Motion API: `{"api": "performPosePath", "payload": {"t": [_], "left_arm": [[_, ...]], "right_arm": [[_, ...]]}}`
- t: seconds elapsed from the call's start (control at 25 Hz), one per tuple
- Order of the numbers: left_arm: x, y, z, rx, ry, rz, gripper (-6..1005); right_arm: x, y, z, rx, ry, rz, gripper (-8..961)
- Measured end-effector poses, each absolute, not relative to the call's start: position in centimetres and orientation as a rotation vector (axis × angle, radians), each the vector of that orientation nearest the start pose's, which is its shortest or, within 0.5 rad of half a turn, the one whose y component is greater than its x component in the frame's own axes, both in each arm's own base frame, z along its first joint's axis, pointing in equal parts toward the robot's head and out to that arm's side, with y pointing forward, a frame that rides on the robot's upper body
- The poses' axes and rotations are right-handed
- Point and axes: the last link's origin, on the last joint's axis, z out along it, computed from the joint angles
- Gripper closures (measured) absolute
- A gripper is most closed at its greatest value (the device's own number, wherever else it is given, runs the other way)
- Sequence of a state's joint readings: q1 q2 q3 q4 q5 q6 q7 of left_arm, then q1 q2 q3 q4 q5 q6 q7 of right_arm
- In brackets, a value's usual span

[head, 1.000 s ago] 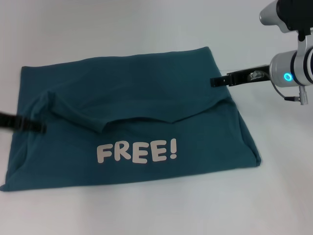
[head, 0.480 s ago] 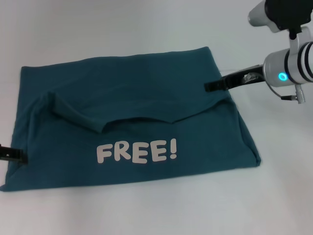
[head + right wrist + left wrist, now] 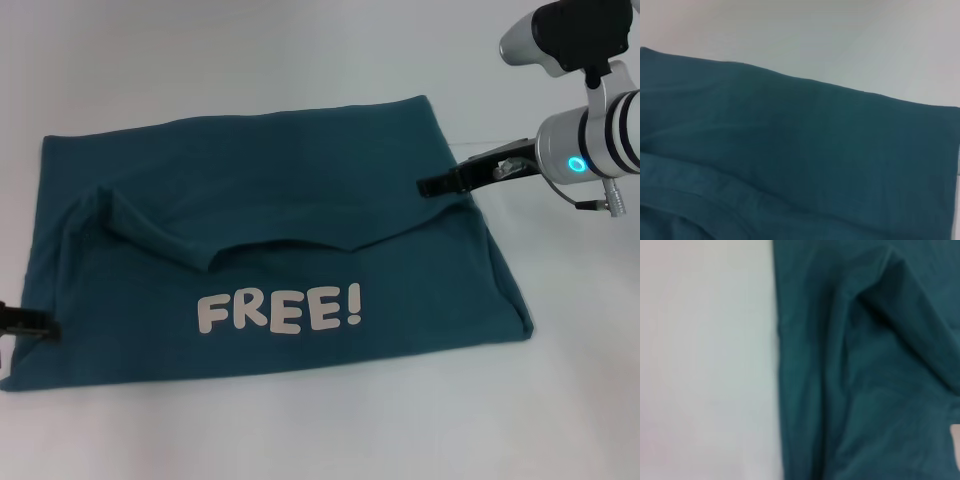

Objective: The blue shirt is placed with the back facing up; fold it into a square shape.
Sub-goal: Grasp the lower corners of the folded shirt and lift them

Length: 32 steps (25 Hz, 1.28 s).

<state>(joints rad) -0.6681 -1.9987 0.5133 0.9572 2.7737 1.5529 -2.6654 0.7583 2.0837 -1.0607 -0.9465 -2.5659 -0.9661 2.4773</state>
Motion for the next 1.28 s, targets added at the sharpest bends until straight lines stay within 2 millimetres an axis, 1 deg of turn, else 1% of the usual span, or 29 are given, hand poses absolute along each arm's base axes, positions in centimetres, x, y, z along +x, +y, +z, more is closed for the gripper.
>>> {"api": "performPosePath", "payload": {"t": [0.16,0.32,0.68,0.92,1.28], "left_arm": [[-31.7,35.9,8.8,2.517,2.576,-0.014,99],[-31.9,35.7,8.3,2.504,2.567,-0.044,107],[-32.5,35.7,8.5,2.533,2.584,-0.106,127],[-32.7,35.8,8.5,2.539,2.593,-0.106,139],[-33.0,35.9,7.3,2.527,2.586,-0.152,159]], "right_arm": [[20.5,45.0,1.8,-2.21,0.985,0.004,25],[20.5,44.9,1.7,-2.215,0.979,-0.006,25],[20.4,44.9,1.6,-2.218,0.977,-0.008,26],[20.3,44.9,1.5,-2.221,0.976,-0.012,26],[20.3,44.9,1.4,-2.223,0.974,-0.015,27]]}}
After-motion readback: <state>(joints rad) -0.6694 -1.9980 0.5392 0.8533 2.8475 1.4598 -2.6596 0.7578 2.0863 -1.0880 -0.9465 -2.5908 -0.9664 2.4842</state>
